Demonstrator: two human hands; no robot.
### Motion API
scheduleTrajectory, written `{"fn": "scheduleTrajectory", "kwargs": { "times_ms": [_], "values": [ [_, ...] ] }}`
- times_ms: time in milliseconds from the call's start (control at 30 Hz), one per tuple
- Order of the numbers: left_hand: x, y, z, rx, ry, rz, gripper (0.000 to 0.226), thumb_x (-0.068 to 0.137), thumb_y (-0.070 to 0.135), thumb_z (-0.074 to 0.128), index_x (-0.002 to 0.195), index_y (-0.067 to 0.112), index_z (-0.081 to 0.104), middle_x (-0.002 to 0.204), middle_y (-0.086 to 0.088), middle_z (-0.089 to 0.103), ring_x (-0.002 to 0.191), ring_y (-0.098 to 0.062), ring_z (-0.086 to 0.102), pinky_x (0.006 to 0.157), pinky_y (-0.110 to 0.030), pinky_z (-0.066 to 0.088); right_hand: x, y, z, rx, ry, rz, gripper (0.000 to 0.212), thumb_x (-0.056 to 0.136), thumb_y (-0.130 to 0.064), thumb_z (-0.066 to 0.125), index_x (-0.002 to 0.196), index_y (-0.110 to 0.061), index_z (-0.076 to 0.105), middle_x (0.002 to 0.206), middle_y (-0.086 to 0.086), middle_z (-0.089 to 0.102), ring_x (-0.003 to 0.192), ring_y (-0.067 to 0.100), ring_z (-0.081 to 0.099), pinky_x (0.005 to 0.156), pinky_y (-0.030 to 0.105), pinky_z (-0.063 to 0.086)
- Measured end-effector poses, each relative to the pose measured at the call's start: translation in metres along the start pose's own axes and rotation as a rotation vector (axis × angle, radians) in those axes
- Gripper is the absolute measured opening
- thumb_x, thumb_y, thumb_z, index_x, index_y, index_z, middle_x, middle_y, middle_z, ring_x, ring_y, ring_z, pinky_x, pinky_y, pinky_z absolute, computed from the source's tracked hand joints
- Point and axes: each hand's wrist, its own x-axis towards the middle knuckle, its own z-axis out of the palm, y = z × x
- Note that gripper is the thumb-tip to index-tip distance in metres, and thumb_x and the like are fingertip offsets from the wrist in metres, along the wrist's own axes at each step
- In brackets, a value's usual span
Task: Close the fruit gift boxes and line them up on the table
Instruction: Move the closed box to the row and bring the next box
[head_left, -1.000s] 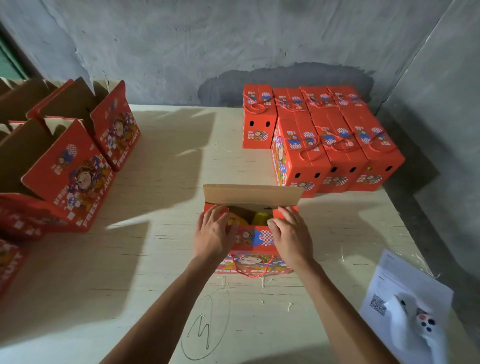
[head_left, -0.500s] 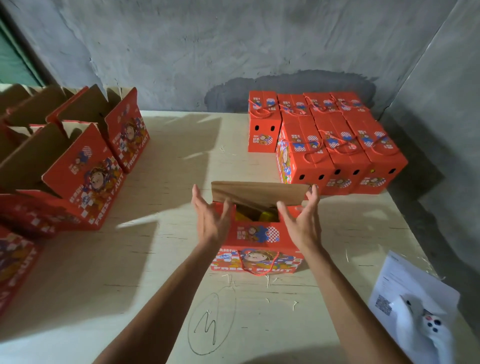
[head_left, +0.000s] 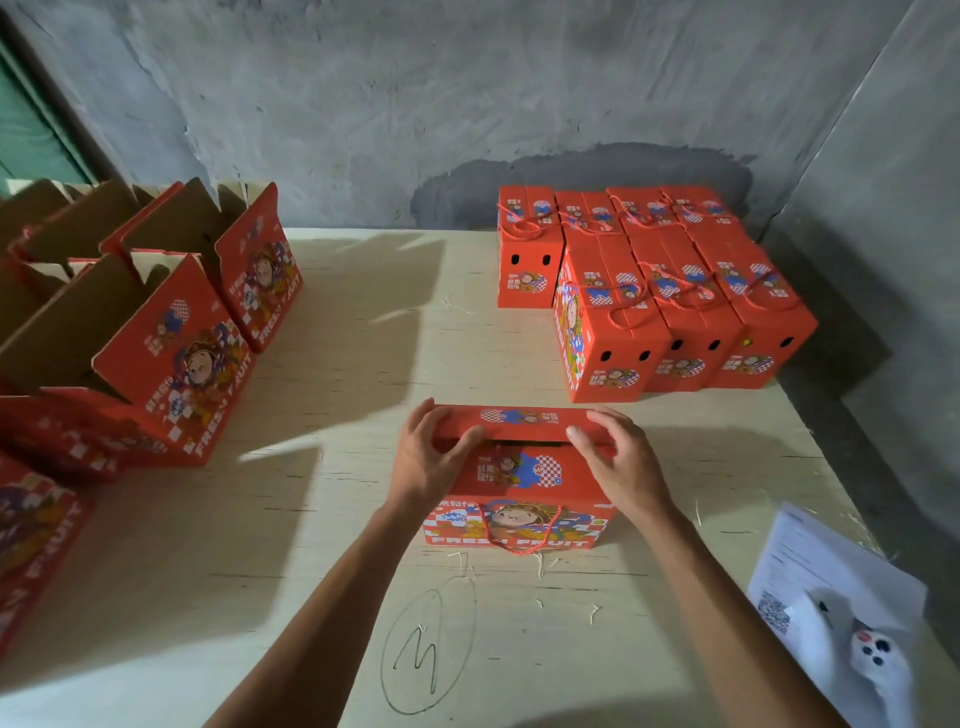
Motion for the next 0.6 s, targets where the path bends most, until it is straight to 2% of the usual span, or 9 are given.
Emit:
{"fn": "scheduleTrajectory", "kwargs": {
  "times_ms": [100, 200, 300, 433, 533, 600],
  "values": [
    [0.004, -0.01, -0.009, 0.028, -0.032, 0.055, 0.095, 0.069, 0.088, 0.065, 0.139, 0.024, 0.061, 0.153, 0.003, 0.043, 0.133, -0.015, 0.049, 0.106, -0.038, 0.052, -0.001, 0.006, -0.002, -0.061, -0.056, -0.045, 0.068, 0.095, -0.063, 0.057, 0.146, -0.018, 0.052, 0.152, -0.003, 0.05, 0.14, 0.01, 0.044, 0.113, 0.03, 0.04],
    [0.009, -0.012, -0.014, 0.134, -0.048, 0.126, 0.093, 0.071, 0.087, 0.063, 0.139, 0.023, 0.061, 0.15, 0.003, 0.047, 0.133, -0.014, 0.044, 0.108, -0.04, 0.05, 0.001, 0.009, -0.007, -0.118, -0.098, -0.127, 0.073, 0.094, -0.064, 0.057, 0.147, -0.015, 0.052, 0.153, 0.0, 0.05, 0.14, 0.012, 0.045, 0.114, 0.032, 0.041],
    [0.014, -0.011, -0.016, 0.245, -0.061, 0.191, 0.087, 0.077, 0.082, 0.062, 0.14, 0.022, 0.059, 0.152, -0.002, 0.047, 0.141, -0.019, 0.034, 0.115, -0.045, 0.041, 0.007, 0.008, -0.01, -0.227, -0.094, -0.207, 0.074, 0.092, -0.063, 0.058, 0.143, -0.01, 0.056, 0.148, 0.003, 0.056, 0.136, 0.018, 0.05, 0.113, 0.035, 0.043],
    [0.026, -0.01, -0.019, 0.293, -0.171, 0.18, 0.089, 0.078, 0.073, 0.07, 0.147, 0.021, 0.052, 0.164, -0.004, 0.034, 0.155, -0.022, 0.018, 0.123, -0.046, 0.024, 0.018, 0.007, -0.013, -0.324, -0.08, -0.298, 0.072, 0.09, -0.064, 0.057, 0.132, -0.005, 0.063, 0.133, 0.005, 0.065, 0.124, 0.022, 0.058, 0.107, 0.036, 0.045],
    [0.04, -0.001, -0.027, 0.257, -0.233, 0.122, 0.089, 0.075, 0.072, 0.076, 0.145, 0.021, 0.056, 0.156, -0.001, 0.047, 0.147, -0.021, 0.038, 0.118, -0.039, 0.035, 0.026, 0.007, -0.013, -0.306, -0.106, -0.282, 0.069, 0.091, -0.065, 0.056, 0.131, -0.009, 0.063, 0.126, -0.001, 0.063, 0.115, 0.016, 0.06, 0.094, 0.032, 0.052],
    [0.047, 0.006, -0.028, 0.296, -0.249, 0.17, 0.081, 0.077, 0.069, 0.075, 0.139, 0.019, 0.062, 0.14, -0.003, 0.059, 0.13, -0.025, 0.054, 0.106, -0.037, 0.047, 0.032, 0.005, -0.014, -0.338, -0.128, -0.29, 0.067, 0.092, -0.065, 0.055, 0.133, -0.012, 0.063, 0.123, -0.004, 0.061, 0.113, 0.013, 0.06, 0.086, 0.031, 0.055]
  ]
}}
